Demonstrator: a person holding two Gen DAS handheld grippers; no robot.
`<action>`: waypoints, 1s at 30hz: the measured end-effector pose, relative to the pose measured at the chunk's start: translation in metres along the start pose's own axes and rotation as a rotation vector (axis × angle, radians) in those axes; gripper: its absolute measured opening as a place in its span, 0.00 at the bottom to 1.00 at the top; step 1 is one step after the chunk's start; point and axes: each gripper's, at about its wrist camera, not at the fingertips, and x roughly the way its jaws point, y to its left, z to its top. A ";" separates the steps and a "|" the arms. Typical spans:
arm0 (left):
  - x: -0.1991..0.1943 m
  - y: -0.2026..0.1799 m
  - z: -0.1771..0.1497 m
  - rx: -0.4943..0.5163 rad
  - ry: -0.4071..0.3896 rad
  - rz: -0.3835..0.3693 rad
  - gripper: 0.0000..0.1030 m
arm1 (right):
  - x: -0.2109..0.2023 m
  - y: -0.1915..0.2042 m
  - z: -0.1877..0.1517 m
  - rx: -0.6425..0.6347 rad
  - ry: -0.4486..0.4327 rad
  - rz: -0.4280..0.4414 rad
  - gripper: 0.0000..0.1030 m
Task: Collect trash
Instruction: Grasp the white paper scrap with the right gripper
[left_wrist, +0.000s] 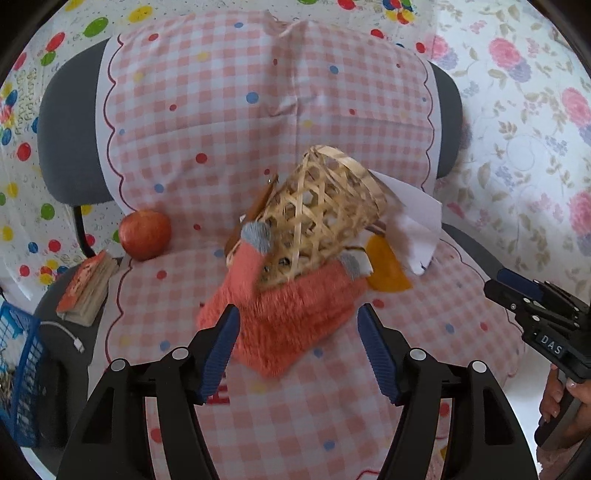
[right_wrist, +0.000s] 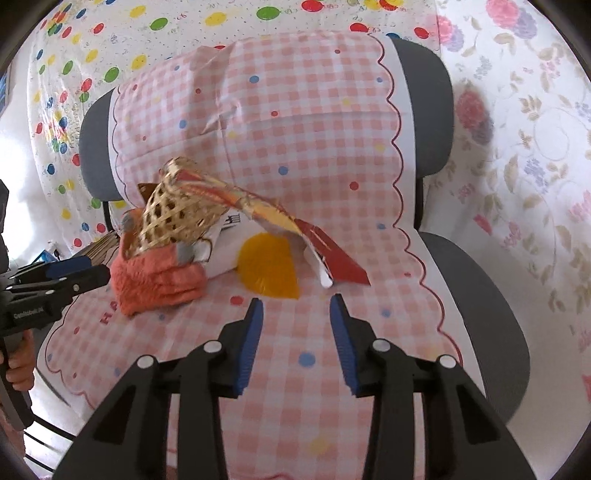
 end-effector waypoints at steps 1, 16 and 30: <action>0.002 -0.001 0.002 0.000 0.002 0.000 0.65 | 0.006 0.000 0.005 -0.011 0.003 -0.004 0.36; 0.029 -0.005 0.010 0.022 0.025 -0.012 0.65 | 0.083 -0.023 0.006 -0.100 0.148 -0.097 0.36; 0.043 -0.036 0.015 0.050 0.040 -0.068 0.65 | 0.111 -0.032 0.013 -0.212 0.166 -0.060 0.19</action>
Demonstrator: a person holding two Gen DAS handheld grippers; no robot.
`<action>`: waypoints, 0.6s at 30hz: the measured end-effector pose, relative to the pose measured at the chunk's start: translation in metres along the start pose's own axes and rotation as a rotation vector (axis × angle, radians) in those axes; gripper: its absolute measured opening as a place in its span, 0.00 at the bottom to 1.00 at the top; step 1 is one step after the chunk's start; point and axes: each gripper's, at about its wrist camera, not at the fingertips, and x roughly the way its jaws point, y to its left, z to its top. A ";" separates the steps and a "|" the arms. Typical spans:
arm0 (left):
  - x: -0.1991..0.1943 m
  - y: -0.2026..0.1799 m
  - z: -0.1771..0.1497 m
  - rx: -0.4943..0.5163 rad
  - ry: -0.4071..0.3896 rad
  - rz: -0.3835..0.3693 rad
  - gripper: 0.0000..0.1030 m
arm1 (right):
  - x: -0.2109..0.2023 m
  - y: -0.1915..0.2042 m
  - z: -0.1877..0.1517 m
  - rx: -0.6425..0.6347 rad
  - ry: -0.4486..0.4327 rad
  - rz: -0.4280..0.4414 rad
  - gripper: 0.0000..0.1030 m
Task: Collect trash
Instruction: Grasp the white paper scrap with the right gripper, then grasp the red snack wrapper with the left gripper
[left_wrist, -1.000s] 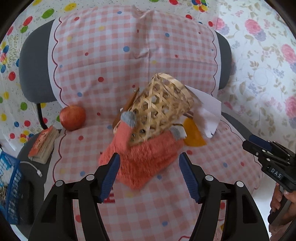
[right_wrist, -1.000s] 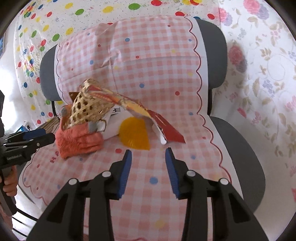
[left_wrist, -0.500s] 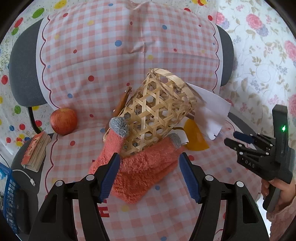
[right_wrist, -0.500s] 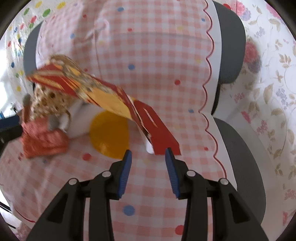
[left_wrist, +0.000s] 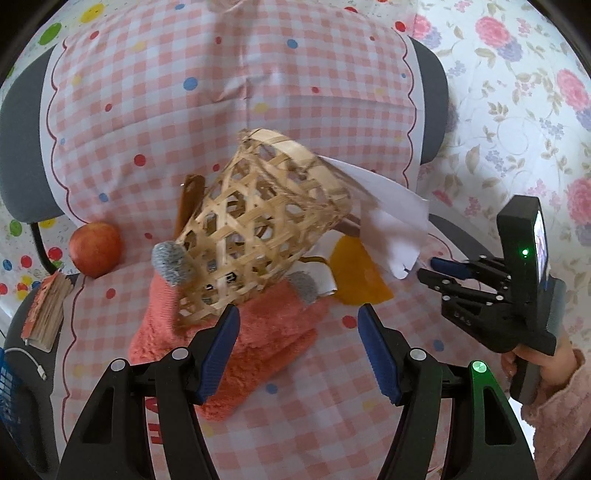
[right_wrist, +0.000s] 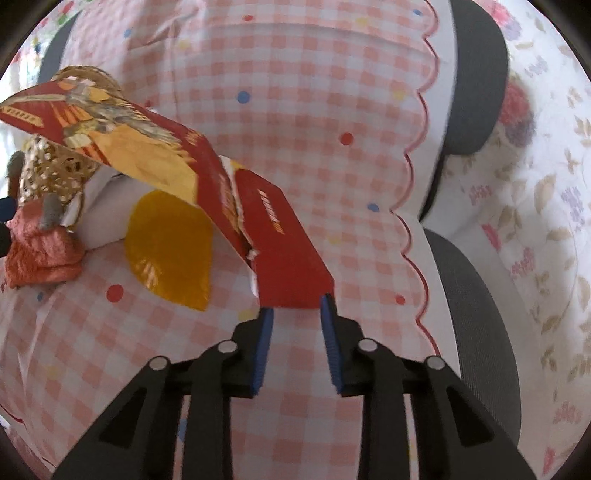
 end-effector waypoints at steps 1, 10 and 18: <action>-0.001 -0.002 0.000 0.001 -0.001 -0.005 0.65 | -0.001 0.002 0.001 -0.017 -0.007 0.008 0.13; -0.017 -0.013 -0.008 0.017 -0.012 -0.040 0.65 | -0.058 0.012 -0.010 0.058 -0.099 -0.017 0.01; -0.019 -0.038 -0.005 0.028 -0.011 -0.070 0.65 | -0.131 -0.031 -0.035 0.272 -0.250 -0.082 0.01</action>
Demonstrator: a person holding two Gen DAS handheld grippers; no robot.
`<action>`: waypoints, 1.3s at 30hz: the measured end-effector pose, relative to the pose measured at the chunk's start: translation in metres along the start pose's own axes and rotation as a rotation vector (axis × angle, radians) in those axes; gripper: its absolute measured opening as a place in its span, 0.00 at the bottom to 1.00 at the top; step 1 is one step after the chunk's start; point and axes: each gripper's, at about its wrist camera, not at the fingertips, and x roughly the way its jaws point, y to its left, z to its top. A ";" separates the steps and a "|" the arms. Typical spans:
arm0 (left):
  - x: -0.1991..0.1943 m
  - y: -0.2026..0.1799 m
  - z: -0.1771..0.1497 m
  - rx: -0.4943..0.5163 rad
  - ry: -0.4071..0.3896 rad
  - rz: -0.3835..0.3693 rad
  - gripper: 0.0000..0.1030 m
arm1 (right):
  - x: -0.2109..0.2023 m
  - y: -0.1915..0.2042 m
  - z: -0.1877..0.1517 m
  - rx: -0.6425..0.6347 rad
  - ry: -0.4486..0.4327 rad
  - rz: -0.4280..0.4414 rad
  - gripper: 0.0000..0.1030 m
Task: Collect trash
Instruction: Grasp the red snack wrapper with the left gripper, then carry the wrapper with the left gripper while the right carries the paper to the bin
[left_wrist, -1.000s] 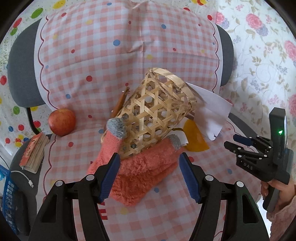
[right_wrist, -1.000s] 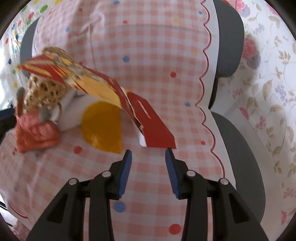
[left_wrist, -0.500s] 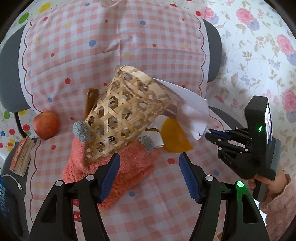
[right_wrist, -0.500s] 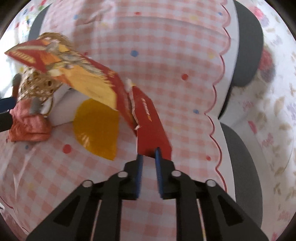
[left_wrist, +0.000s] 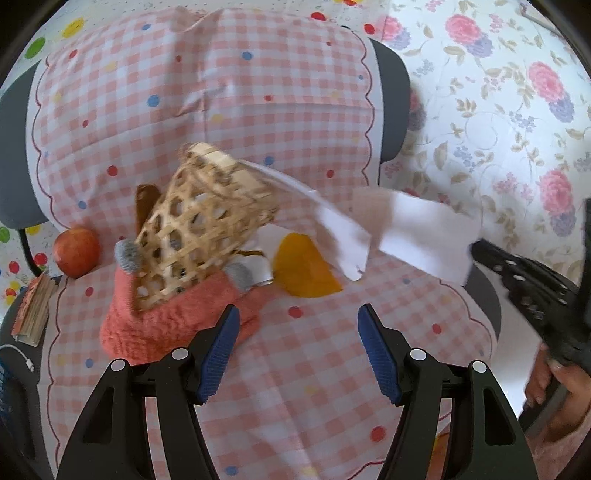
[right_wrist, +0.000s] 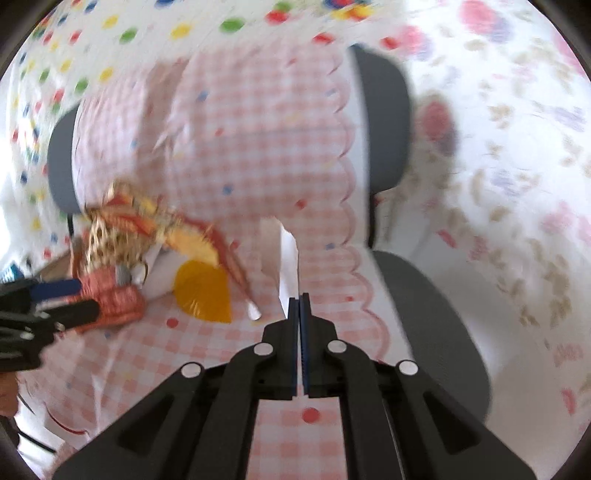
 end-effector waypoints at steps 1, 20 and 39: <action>0.002 -0.005 0.003 0.002 -0.001 -0.005 0.65 | -0.007 -0.004 -0.001 0.015 -0.018 -0.012 0.01; 0.057 -0.027 0.062 -0.075 -0.013 0.026 0.48 | -0.012 -0.031 -0.024 0.055 -0.028 -0.052 0.01; -0.064 -0.066 -0.010 0.161 -0.173 -0.213 0.00 | -0.080 -0.025 -0.036 0.150 -0.083 -0.056 0.01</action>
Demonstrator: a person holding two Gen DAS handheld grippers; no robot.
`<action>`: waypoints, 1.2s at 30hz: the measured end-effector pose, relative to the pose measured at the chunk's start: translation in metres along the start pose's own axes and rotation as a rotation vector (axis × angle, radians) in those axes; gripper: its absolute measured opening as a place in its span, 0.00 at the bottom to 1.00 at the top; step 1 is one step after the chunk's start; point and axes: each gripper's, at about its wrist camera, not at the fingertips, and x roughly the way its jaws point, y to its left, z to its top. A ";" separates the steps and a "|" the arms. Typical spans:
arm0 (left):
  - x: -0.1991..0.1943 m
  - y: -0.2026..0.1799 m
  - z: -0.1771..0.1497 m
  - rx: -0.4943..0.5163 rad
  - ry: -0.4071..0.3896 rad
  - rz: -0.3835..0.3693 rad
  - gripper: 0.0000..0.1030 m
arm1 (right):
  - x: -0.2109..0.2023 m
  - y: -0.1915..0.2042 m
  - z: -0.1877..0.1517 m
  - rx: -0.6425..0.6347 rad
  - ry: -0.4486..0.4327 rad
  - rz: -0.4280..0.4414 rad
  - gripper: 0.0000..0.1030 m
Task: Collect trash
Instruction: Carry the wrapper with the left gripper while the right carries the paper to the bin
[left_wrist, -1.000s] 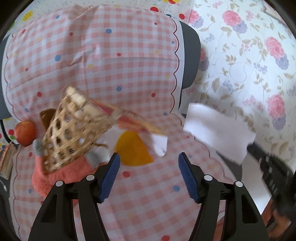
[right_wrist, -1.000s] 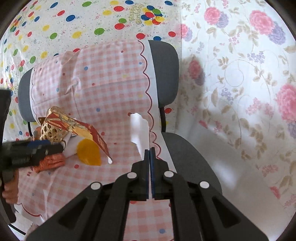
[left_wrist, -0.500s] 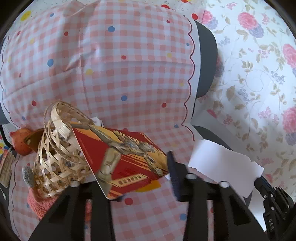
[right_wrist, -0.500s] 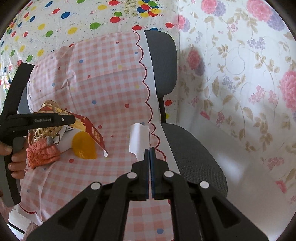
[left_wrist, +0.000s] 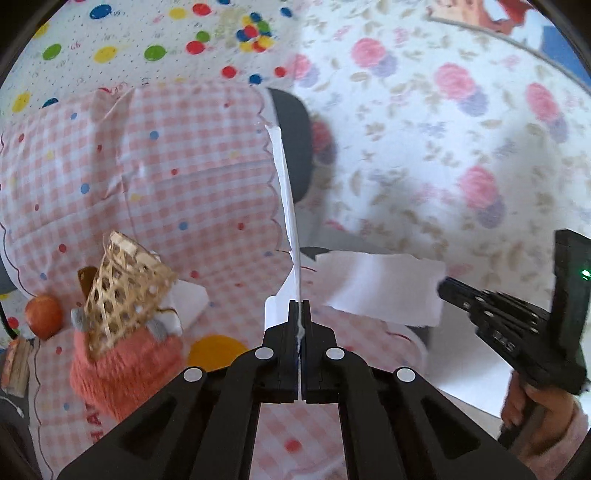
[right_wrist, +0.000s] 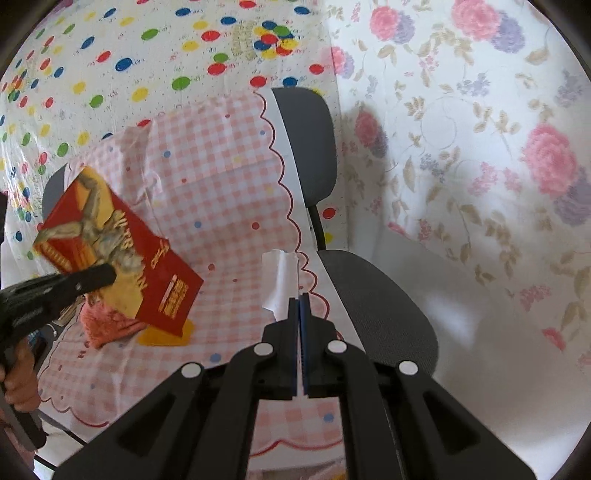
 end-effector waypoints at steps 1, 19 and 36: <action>-0.004 -0.003 -0.002 -0.001 -0.002 -0.014 0.00 | -0.006 0.001 -0.001 -0.002 -0.002 -0.004 0.01; -0.055 -0.101 -0.076 0.131 0.016 -0.266 0.00 | -0.143 0.006 -0.059 -0.005 0.018 -0.192 0.01; 0.011 -0.165 -0.126 0.217 0.223 -0.418 0.01 | -0.158 -0.043 -0.122 0.057 0.170 -0.344 0.01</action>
